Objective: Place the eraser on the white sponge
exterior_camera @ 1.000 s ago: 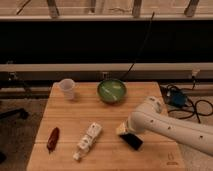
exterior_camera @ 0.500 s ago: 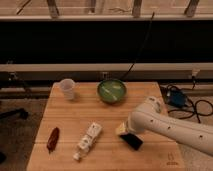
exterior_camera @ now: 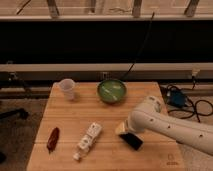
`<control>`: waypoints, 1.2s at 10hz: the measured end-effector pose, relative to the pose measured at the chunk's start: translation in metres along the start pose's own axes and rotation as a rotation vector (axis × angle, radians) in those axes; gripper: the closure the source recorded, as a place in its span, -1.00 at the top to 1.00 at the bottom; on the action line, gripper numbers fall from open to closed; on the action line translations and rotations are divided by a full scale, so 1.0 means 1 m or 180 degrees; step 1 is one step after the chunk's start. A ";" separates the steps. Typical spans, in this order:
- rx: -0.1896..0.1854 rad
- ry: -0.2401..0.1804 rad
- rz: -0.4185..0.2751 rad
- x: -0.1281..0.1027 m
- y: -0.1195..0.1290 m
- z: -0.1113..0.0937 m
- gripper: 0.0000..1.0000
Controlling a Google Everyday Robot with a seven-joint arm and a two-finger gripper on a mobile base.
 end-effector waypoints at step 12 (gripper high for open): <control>-0.0096 -0.0401 -0.0509 -0.010 0.010 0.053 0.60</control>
